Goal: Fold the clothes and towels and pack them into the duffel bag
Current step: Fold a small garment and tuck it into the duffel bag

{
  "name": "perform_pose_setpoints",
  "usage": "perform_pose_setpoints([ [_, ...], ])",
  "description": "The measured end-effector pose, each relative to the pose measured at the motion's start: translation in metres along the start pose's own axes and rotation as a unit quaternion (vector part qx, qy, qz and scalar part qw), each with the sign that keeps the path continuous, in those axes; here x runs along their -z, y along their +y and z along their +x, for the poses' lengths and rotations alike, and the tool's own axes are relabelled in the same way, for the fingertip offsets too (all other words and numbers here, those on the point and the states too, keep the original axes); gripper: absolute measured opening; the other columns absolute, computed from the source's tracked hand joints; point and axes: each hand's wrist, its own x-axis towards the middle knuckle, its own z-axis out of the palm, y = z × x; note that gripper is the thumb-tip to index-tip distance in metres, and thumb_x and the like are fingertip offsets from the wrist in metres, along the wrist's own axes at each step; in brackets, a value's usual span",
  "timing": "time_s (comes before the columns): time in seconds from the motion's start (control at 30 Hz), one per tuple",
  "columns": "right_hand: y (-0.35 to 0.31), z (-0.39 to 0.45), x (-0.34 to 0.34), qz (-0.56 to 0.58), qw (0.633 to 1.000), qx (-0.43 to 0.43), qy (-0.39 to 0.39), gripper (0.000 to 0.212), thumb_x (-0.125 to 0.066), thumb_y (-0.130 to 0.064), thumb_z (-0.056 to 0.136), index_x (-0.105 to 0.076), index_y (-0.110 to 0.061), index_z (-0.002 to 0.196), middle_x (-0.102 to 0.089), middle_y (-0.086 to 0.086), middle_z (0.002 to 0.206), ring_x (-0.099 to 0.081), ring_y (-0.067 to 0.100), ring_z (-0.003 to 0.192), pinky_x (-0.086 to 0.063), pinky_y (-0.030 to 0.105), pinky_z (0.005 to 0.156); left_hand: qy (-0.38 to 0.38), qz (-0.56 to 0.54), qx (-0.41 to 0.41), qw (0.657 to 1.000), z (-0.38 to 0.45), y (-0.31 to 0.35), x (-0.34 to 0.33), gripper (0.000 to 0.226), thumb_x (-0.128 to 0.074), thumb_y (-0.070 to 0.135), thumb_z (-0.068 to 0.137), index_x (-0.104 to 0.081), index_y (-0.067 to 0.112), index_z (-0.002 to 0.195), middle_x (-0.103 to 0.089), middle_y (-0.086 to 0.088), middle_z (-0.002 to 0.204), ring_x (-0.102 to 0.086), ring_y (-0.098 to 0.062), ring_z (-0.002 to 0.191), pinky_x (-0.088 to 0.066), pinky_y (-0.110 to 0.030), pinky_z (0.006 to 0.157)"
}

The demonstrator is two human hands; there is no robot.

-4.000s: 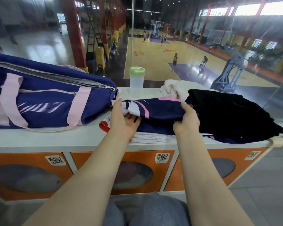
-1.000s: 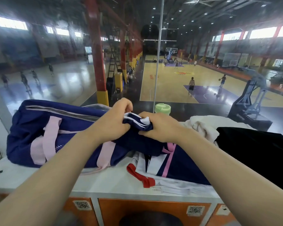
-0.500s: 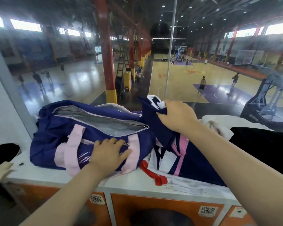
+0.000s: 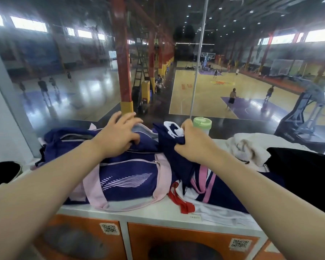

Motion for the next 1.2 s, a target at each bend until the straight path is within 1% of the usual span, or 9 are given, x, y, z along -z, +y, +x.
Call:
perform_pose_setpoints([
  [0.17,0.010,-0.001,-0.007,0.022,1.000,0.000,-0.009,0.031,-0.060,-0.021,0.082,-0.037,-0.014,0.102,-0.056,0.004,0.083,-0.057,0.023,0.074,-0.047,0.038,0.064,-0.167,0.093,-0.089,0.977,0.010,-0.013,-0.005,0.023,-0.050,0.030,0.095,-0.067,0.043,0.104,-0.015,0.008,0.161,0.003,-0.024,0.149,-0.003,-0.057,0.117],
  [0.27,0.014,0.002,-0.004,-0.004,1.000,0.012,-0.007,0.030,-0.059,-0.022,0.083,-0.038,-0.018,0.103,-0.056,0.004,0.083,-0.054,0.021,0.072,-0.045,0.036,0.063,-0.199,0.156,-0.002,0.967,0.015,-0.017,-0.001,0.041,-0.047,0.041,0.096,-0.046,0.038,0.137,-0.003,0.000,0.163,0.002,-0.027,0.149,-0.010,-0.060,0.115],
  [0.37,0.013,0.002,0.000,-0.029,0.999,0.034,0.007,0.029,-0.059,-0.024,0.083,-0.039,-0.018,0.104,-0.051,0.000,0.075,-0.047,0.013,0.064,-0.037,0.032,0.054,-0.198,0.157,0.069,0.965,0.014,-0.017,0.012,0.062,-0.044,0.024,0.099,-0.014,0.040,0.151,-0.001,-0.003,0.163,-0.017,-0.032,0.144,-0.029,-0.053,0.110],
  [0.6,-0.021,0.000,0.024,0.006,0.990,0.127,0.064,0.028,-0.058,-0.022,0.083,-0.039,-0.030,0.101,-0.050,-0.009,0.083,-0.050,0.019,0.072,-0.043,0.034,0.060,-0.162,0.037,0.146,0.975,0.025,-0.037,0.031,0.067,-0.040,0.009,0.097,-0.013,0.038,0.151,-0.044,-0.005,0.138,-0.058,-0.032,0.106,-0.050,-0.042,0.081],
  [0.73,-0.052,0.006,0.016,0.015,0.975,0.196,0.106,0.038,-0.060,-0.023,0.081,-0.044,-0.033,0.114,-0.053,-0.009,0.112,-0.059,0.026,0.087,-0.049,0.039,0.072,-0.207,0.078,0.056,0.974,0.036,-0.039,0.051,0.002,-0.051,0.027,0.097,-0.051,0.026,0.098,-0.059,-0.010,0.112,-0.057,-0.029,0.101,-0.044,-0.033,0.085],
  [0.8,-0.059,0.014,-0.001,-0.074,0.963,0.240,0.093,0.045,-0.060,-0.021,0.083,-0.045,-0.030,0.124,-0.051,-0.003,0.120,-0.059,0.029,0.092,-0.050,0.040,0.069,-0.185,0.012,0.050,0.981,0.037,-0.046,0.053,0.034,-0.051,0.048,0.090,-0.055,0.032,0.120,-0.057,-0.009,0.130,-0.056,-0.029,0.108,-0.043,-0.034,0.090],
  [0.9,-0.053,0.025,-0.037,-0.234,0.929,0.287,0.029,0.049,-0.055,-0.015,0.086,-0.045,-0.027,0.132,-0.050,0.006,0.114,-0.059,0.032,0.092,-0.043,0.039,0.057,-0.163,-0.046,0.141,0.975,0.035,-0.054,0.052,0.069,-0.046,0.013,0.094,-0.019,0.041,0.151,-0.044,-0.001,0.148,-0.052,-0.029,0.122,-0.045,-0.040,0.093],
  [1.07,-0.039,0.019,-0.085,-0.260,0.925,0.269,-0.068,0.054,-0.055,-0.010,0.085,-0.043,-0.024,0.136,-0.053,0.008,0.117,-0.054,0.032,0.106,-0.036,0.038,0.072,-0.118,0.004,0.122,0.985,0.030,-0.056,0.043,0.075,-0.041,0.001,0.092,-0.017,0.041,0.151,-0.034,0.006,0.153,-0.048,-0.027,0.125,-0.046,-0.036,0.083],
  [1.2,-0.028,0.018,-0.095,-0.186,0.948,0.217,-0.139,0.062,-0.053,-0.004,0.084,-0.041,-0.027,0.140,-0.049,0.008,0.126,-0.053,0.033,0.112,-0.044,0.041,0.083,-0.088,-0.010,0.145,0.985,0.017,-0.043,0.019,0.077,-0.049,-0.001,0.087,-0.022,0.032,0.151,-0.020,-0.001,0.158,-0.028,-0.030,0.137,-0.041,-0.045,0.102],
])
